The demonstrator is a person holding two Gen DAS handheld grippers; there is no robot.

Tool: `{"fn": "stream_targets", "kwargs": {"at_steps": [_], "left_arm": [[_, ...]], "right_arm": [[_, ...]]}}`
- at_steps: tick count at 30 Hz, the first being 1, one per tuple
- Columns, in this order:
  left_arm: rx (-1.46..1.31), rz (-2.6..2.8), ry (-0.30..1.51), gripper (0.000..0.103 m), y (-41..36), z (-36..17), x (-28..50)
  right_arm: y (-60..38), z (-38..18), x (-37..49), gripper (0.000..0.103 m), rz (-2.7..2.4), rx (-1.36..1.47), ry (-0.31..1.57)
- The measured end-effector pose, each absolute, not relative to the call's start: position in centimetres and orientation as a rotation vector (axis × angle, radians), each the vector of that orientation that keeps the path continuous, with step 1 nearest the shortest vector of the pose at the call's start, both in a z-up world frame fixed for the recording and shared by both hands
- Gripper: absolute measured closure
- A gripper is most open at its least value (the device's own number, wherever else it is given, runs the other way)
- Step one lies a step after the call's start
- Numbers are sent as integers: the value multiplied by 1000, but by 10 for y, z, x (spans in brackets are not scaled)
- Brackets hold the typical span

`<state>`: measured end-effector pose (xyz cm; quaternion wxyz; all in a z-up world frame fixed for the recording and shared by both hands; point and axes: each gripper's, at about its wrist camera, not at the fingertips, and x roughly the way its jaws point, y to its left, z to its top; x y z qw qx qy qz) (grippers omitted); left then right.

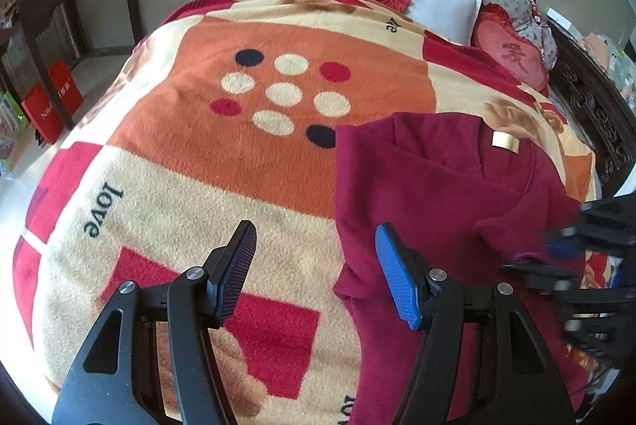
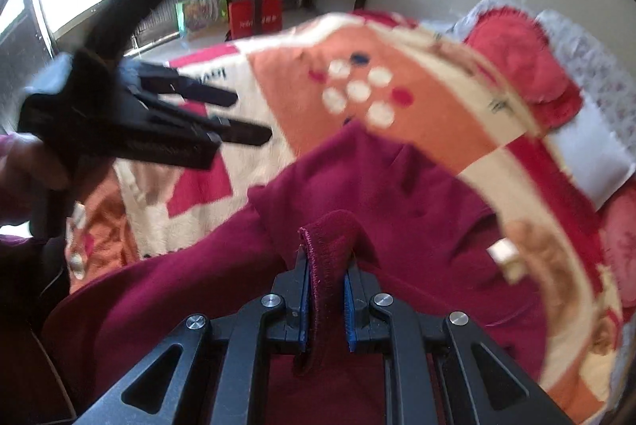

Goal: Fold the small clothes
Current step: 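Fold the held sleeve across the sweater body and open the right tool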

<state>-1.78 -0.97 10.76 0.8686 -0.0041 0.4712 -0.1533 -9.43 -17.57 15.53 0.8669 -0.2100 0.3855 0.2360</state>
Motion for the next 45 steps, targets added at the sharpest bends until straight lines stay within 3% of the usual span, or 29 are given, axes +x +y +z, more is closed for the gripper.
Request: {"fn": "stream_targets", "kwargs": {"at_steps": [3,4,5,7,13,17,25,35,37,45], "left_arm": [[-3,-324,996,40,-13,104,-18],[0,-325,997,40,-15,104,-19],[1,-326,998,40,-16,104,-19],[2,-331,994,40,-17,106,-21],[-10,-351,982,40,-16,110,-25],[-2,-358,987,40,-19,108,-29],[25,-370,1004,40,-30,101,-43],[-3,-346,1002,40,-17,100,-37],[-14,-342,1000,40,-11,100,-33],[-38,-341,980,40,-5,105,-18]], "right_arm": [[-175,140,-76,90,458,-384,802],[-175,137,-70,83,448,-350,807],[-176,137,-65,64,436,-324,809],[-180,144,-64,49,414,-255,784],[-220,187,-104,47,324,-119,628],[-263,192,-149,32,227,-18,549],[-279,128,-177,32,257,148,696],[-255,71,-112,38,448,386,850],[-255,81,-105,43,470,426,842],[-269,154,-65,43,459,455,659]]}}
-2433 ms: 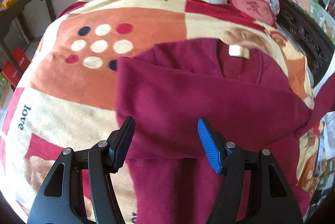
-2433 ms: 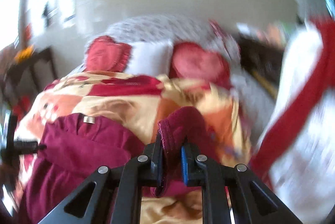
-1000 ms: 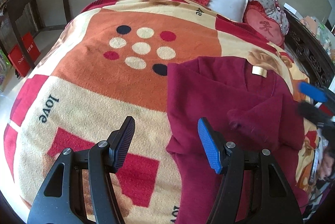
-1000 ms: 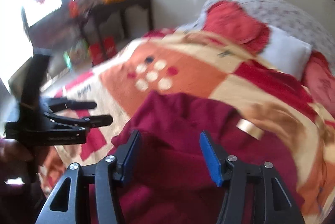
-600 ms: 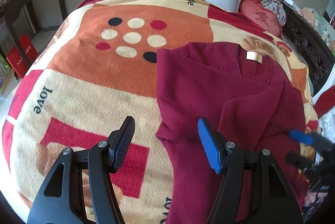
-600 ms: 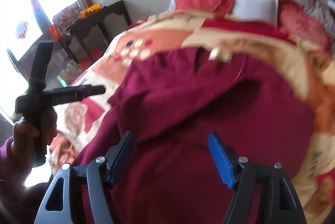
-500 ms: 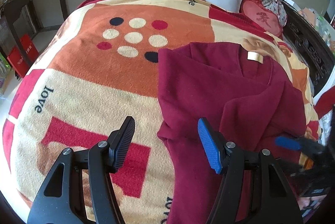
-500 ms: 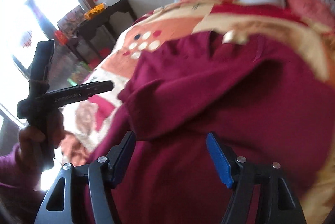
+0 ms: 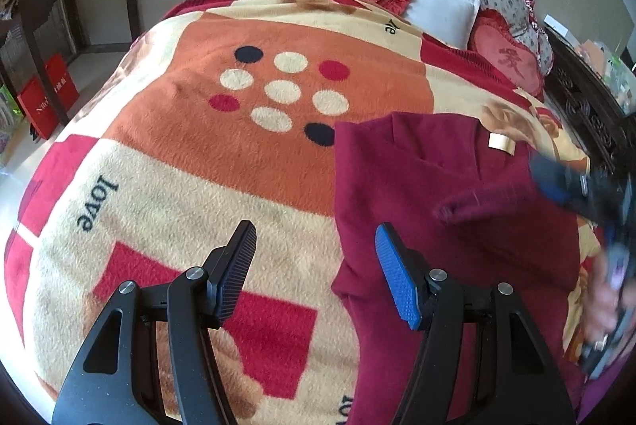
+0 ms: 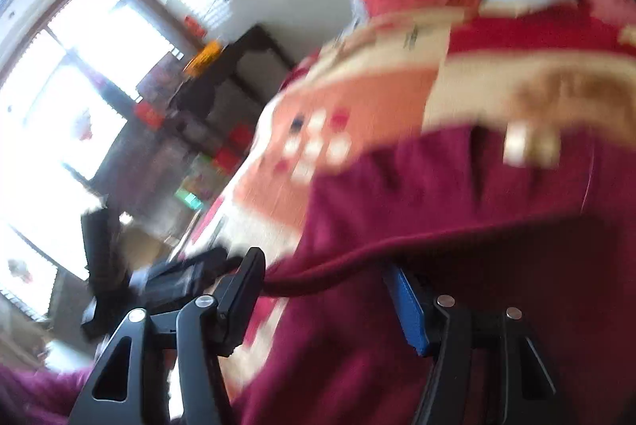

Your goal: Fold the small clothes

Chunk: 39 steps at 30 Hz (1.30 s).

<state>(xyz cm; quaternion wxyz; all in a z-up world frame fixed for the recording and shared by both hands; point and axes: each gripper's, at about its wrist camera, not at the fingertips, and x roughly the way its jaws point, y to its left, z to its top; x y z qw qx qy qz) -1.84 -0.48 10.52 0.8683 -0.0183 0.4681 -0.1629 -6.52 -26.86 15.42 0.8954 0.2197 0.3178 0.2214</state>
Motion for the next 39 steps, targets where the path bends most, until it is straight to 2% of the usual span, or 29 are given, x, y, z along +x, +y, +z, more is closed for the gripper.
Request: {"fn": "stream_targets", "kwargs": {"at_steps": [6,13,21,22,27,28,29,35,36,38,39], "left_arm": [[-44,-387,975,40,-16,109,-14],[-30,-426,978,40,-51,98,10],[71,-467,1005,41,-103,79,28],[86,-466,1010,43,-109,76,30],[106,-459,1050,69,-123,64,40],[100,-459,1051,85,-122,66,40],[84,-468,1051,93,-120,71,39],[-25,-580,995,93,-94,121,16],[-25,-586,991,93,-88,124,9],[-37,-580,1014,93,-78,119,3],[-49,-574,1032,93,-75,114,2]], "right_arm": [[-283,157,-63,43,413,524,642],[-308,138,-141,43,293,400,679],[-343,112,-210,41,235,496,652],[-349,109,-219,41,223,519,642],[-369,105,-241,41,162,543,624],[-374,105,-245,41,147,546,619],[-378,105,-249,41,136,548,615],[-403,105,-265,40,3,516,605],[-408,103,-265,39,-23,524,611],[-416,99,-263,28,-59,535,619],[-419,97,-260,28,-73,536,625]]}}
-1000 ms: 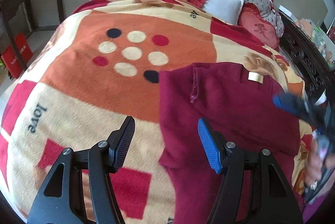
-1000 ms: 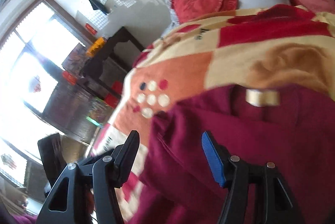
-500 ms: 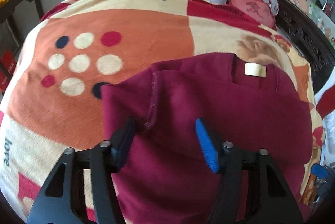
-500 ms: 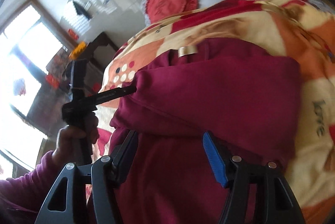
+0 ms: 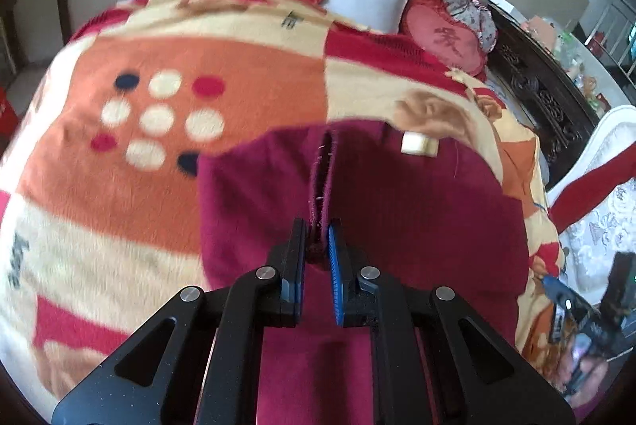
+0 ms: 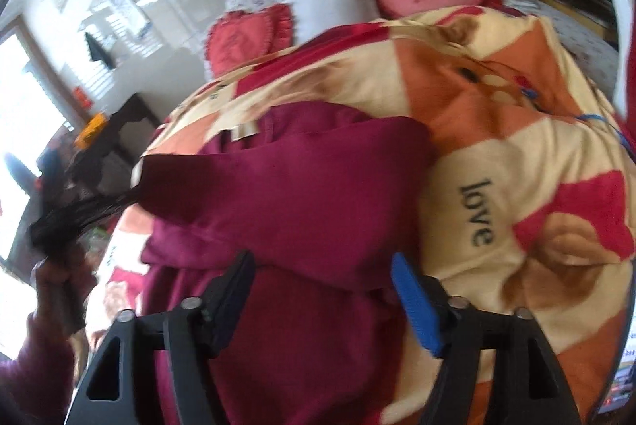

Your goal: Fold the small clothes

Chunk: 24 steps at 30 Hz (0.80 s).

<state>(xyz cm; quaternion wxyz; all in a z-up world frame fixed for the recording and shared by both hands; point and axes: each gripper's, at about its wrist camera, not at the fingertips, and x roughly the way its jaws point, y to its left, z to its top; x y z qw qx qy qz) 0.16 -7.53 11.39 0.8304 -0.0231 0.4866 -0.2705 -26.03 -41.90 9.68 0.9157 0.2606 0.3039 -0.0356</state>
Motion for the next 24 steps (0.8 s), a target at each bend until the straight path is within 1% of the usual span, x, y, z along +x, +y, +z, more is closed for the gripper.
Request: {"fn": "stream_targets", "kwargs": {"at_steps": [4,7,8,9,10,11,13,15,17,21,22,23,24], "left_arm": [[-78,-554,1070,94,-69,101,-4],[-95,-558,1073,94,-69,103,-8],[-101,-565,1072,94,-69,106,-8],[-106,-572,1071,94,-70,109,-8],[-109,-579,1070,94,-70,113,-8],[-116,-587,1072,94,-71,117,-8],[-144,-613,1080,94,-71,124,-9],[-164,-644,1081,94,-72,131,-13],[-152,-643,1073,94,-76,131,-16],[-122,-589,1129,94,-82,104,-13],[-118,-583,1137,94,-82,100,-13],[-111,-573,1138,94,-82,96,-14],[-103,-562,1133,94,-82,94,-15]], "right_arm": [[-435,90,-229,27,-146,509,686],[-445,85,-206,27,-163,527,720],[-447,83,-199,34,-148,529,729],[-446,83,-193,44,-138,515,735],[-445,85,-189,74,-170,473,743],[-445,88,-189,87,-198,442,738],[-448,100,-198,94,-186,455,687],[-453,115,-209,95,-210,441,633],[-462,119,-213,95,-235,442,622],[-471,97,-201,95,-249,473,729],[-471,94,-203,93,-253,484,743],[-471,94,-208,81,-257,496,737],[-471,97,-216,72,-270,504,713]]}}
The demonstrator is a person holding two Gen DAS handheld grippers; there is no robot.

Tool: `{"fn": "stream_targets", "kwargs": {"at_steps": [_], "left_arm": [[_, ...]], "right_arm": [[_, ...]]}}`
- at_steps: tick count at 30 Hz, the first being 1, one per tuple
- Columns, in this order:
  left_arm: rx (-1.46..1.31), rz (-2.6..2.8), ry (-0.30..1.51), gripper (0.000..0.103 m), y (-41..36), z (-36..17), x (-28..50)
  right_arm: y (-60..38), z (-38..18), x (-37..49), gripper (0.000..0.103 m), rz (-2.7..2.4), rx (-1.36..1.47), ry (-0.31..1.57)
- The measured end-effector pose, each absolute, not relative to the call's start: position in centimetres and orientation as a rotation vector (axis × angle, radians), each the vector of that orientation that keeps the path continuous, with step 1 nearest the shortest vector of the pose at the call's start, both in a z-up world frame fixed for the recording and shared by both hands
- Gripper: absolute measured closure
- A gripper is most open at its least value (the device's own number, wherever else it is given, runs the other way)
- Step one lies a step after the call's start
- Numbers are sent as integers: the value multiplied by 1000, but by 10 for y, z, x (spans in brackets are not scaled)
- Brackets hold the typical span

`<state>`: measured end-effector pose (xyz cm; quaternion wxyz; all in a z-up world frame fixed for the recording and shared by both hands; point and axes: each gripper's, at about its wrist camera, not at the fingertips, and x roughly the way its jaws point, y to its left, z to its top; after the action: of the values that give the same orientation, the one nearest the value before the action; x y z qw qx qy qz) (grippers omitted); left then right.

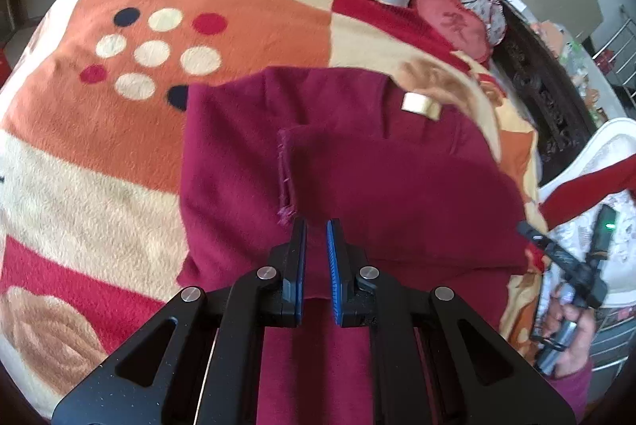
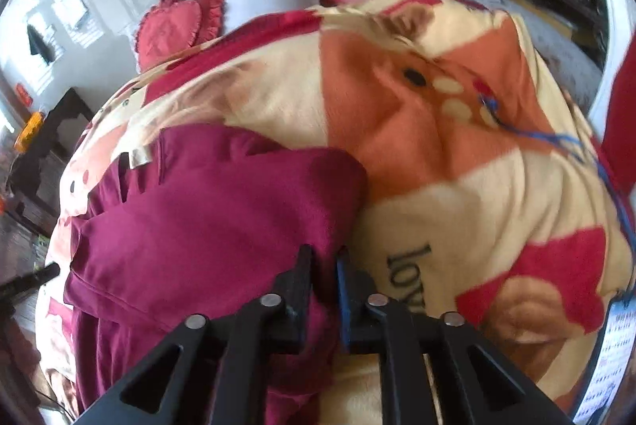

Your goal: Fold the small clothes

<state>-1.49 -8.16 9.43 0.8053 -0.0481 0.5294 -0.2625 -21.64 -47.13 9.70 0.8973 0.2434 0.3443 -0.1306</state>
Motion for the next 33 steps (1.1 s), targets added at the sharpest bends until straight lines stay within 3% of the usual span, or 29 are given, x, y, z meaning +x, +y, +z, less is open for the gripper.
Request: {"fn": "stream_targets", "kwargs": {"at_steps": [1,2,7,12,14,20,22,33], "left_arm": [[-93,-553,1125,94,-82,94,-15],[-83,-548,1116,94,-83,93,-15],[-4,-500,1105,93,-99,78,-9],[58,-459,1091,91,-107,62,-9],[84,-434,1082,83,-107,58,-10],[71,-431,1083,83,-103,56,-8],[81,-421,1077,83,-105,56,-10],[96,-410,1077,82,-111,56,-9]], "right_arm": [[-470,100,-223,58,-276,508,691],[-469,104,-229,56,-276,510,667],[-439,114,-231,56,-180,433,668],[-417,78,-215,70,-276,241,837],[-424,62,-221,70,-306,250,865],[-438,94,-244,70,-275,354,738],[-435,105,-238,65,-261,348,701],[-424,91,-157,60,-249,308,737]]}}
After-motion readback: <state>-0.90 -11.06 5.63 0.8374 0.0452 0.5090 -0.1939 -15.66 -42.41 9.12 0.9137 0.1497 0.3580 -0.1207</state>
